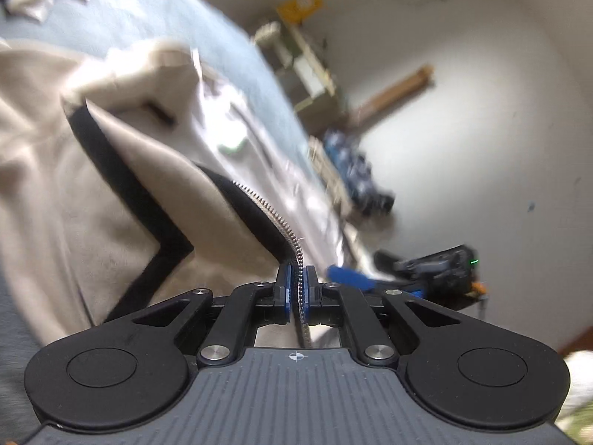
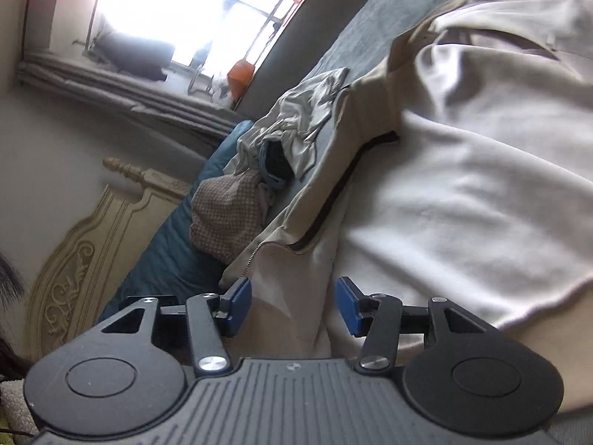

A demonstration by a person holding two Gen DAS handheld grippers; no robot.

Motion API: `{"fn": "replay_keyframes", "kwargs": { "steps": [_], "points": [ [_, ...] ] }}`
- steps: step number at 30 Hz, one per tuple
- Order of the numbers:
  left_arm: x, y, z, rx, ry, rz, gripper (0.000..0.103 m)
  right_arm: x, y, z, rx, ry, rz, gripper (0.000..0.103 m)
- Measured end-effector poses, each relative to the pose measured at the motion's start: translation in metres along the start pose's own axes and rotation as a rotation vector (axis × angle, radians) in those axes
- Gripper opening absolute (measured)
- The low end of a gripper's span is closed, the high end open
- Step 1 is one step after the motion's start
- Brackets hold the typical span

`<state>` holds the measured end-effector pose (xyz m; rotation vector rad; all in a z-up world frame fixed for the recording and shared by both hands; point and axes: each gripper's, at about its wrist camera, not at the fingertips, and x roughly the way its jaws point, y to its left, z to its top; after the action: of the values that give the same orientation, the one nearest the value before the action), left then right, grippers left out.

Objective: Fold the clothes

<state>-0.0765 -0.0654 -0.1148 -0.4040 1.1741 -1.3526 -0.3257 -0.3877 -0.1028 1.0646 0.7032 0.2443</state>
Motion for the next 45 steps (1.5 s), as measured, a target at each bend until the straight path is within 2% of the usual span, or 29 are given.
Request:
{"fn": "replay_keyframes", "kwargs": {
  "steps": [4, 6, 8, 10, 12, 15, 19, 21, 25, 29, 30, 33, 35, 37, 40, 45],
  "points": [
    [0.049, 0.012, -0.022, -0.002, 0.107, 0.129, 0.015, -0.030, -0.033, -0.011, 0.130, -0.093, -0.076, 0.055],
    [0.052, 0.008, -0.029, 0.013, 0.118, 0.133, 0.021, -0.034, -0.047, -0.016, 0.181, -0.104, -0.120, 0.056],
    [0.043, 0.001, -0.033, 0.033, 0.117, 0.099, 0.030, -0.028, -0.055, -0.018, 0.205, -0.087, -0.154, 0.056],
    [0.024, -0.006, -0.036, 0.059, 0.109, 0.065, 0.033, -0.016, -0.057, -0.019, 0.195, -0.058, -0.175, 0.056],
    [0.003, -0.007, -0.039, 0.078, 0.100, 0.077, 0.037, -0.001, -0.054, -0.018, 0.158, -0.020, -0.193, 0.056],
    [-0.030, 0.006, -0.047, 0.036, 0.096, 0.160, 0.040, 0.023, -0.045, -0.013, 0.051, 0.048, -0.237, 0.057],
    [-0.060, 0.039, -0.067, -0.100, 0.067, 0.283, 0.040, 0.060, -0.028, -0.010, -0.183, 0.141, -0.375, 0.060],
    [-0.070, 0.051, -0.076, -0.158, 0.048, 0.317, 0.040, 0.078, -0.023, -0.012, -0.278, 0.183, -0.434, 0.060],
    [-0.059, 0.061, -0.082, -0.202, 0.060, 0.332, 0.040, 0.102, -0.018, -0.024, -0.382, 0.251, -0.480, 0.060],
    [-0.047, 0.067, -0.085, -0.230, 0.079, 0.349, 0.040, 0.106, -0.003, -0.039, -0.554, 0.255, -0.600, 0.031],
    [-0.044, 0.067, -0.084, -0.221, 0.084, 0.356, 0.040, 0.103, 0.000, -0.041, -0.570, 0.247, -0.611, 0.030],
    [-0.041, 0.066, -0.085, -0.210, 0.096, 0.362, 0.040, 0.091, 0.011, -0.042, -0.596, 0.200, -0.603, 0.030],
    [-0.041, 0.066, -0.086, -0.207, 0.101, 0.363, 0.040, 0.086, 0.018, -0.039, -0.605, 0.178, -0.550, 0.032],
    [-0.041, 0.067, -0.087, -0.207, 0.103, 0.362, 0.040, 0.094, 0.022, -0.036, -0.606, 0.195, -0.513, 0.035],
    [-0.042, 0.068, -0.088, -0.208, 0.105, 0.359, 0.040, 0.117, 0.021, -0.031, -0.606, 0.235, -0.491, 0.052],
    [-0.044, 0.070, -0.091, -0.209, 0.108, 0.355, 0.040, 0.136, -0.005, -0.020, -0.542, 0.274, -0.509, 0.052]
  ]
}}
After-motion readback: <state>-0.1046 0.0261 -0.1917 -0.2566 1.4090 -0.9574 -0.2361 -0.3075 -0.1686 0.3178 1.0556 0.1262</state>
